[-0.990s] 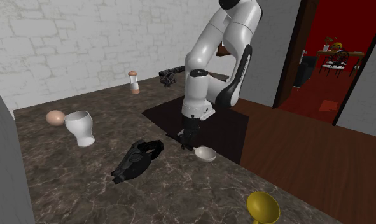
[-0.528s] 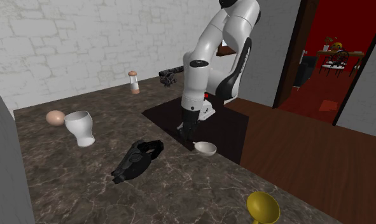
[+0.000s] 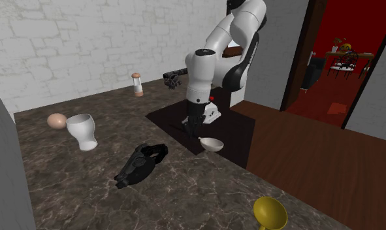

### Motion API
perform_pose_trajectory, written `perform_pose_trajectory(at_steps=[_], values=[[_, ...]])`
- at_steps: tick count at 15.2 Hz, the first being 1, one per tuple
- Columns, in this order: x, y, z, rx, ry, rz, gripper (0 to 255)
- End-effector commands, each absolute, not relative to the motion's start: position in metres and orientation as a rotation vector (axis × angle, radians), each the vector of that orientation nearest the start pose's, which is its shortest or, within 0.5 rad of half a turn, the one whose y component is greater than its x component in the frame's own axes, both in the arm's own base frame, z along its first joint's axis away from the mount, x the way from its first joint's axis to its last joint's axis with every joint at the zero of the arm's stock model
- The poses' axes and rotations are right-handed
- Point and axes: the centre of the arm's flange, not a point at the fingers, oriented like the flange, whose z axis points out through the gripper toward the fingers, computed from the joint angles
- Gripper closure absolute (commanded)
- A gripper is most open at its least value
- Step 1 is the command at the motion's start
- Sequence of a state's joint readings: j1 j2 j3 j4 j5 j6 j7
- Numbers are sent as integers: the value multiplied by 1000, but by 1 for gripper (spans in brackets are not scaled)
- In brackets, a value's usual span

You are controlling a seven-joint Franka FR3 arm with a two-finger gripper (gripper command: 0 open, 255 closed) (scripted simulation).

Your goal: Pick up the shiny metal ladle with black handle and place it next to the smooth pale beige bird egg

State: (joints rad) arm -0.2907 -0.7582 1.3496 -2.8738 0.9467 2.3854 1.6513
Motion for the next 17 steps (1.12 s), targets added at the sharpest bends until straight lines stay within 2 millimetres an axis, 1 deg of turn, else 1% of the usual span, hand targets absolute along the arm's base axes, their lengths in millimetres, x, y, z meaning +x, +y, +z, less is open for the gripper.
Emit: perform_pose_trajectory(at_steps=[1, 14, 17], values=[[233, 232, 261, -2316, 2117, -230, 255], [233, 232, 328, -2316, 2117, -230, 255], [253, 198, 328, -2316, 2117, -230, 255]])
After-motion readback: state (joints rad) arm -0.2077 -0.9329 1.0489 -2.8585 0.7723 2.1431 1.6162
